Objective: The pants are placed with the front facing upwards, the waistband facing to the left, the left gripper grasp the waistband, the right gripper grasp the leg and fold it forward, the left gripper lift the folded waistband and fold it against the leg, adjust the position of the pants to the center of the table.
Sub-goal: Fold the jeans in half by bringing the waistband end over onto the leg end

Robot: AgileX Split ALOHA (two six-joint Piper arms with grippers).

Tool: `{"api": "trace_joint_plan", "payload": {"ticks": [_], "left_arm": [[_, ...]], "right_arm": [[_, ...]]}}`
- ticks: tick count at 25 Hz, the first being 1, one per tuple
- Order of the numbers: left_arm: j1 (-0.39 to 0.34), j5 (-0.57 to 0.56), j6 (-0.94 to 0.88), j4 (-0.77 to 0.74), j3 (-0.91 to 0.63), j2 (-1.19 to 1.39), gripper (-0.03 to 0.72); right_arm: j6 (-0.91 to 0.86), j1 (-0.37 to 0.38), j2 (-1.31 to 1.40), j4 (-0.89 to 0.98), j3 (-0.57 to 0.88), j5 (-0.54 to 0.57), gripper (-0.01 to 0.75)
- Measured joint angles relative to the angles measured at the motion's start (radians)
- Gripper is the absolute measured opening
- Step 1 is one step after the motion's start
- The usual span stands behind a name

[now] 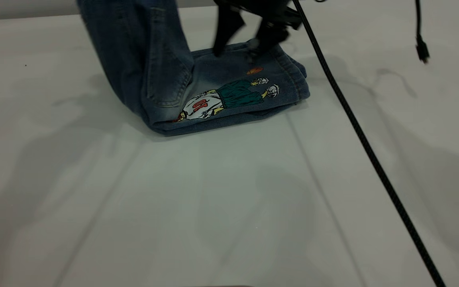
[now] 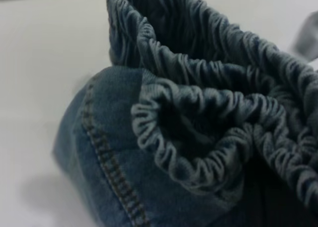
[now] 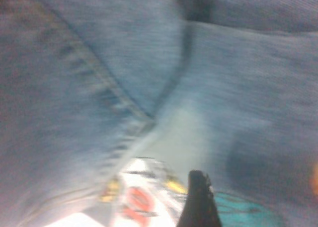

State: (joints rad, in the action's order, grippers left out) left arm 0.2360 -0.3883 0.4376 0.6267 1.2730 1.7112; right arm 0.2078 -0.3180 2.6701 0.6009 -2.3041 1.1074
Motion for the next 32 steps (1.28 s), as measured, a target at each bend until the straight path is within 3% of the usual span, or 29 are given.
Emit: {"api": "trace_joint_plan", "payload": {"ticks": [7, 13, 18, 27, 32], "left_arm": [[0.114, 0.066, 0.0, 0.006, 0.0, 0.025, 0.078], [0.166, 0.102, 0.0, 0.008, 0.0, 0.096, 0.078], [0.218, 0.205, -0.004, 0.023, 0.0, 0.169, 0.078], [0.29, 0.272, -0.006, 0.057, 0.035, 0.355, 0.084], [0.292, 0.227, 0.014, 0.055, 0.08, 0.384, 0.175]], "right_arm": [[-0.032, 0.02, -0.005, -0.134, -0.051, 0.028, 0.459], [-0.098, 0.133, -0.04, -0.236, -0.252, 0.106, 0.459], [-0.12, 0.198, -0.063, -0.251, -0.383, 0.133, 0.456], [-0.126, 0.211, -0.122, -0.259, -0.421, 0.147, 0.433], [-0.134, 0.211, -0.121, -0.265, -0.421, 0.148, 0.433]]}}
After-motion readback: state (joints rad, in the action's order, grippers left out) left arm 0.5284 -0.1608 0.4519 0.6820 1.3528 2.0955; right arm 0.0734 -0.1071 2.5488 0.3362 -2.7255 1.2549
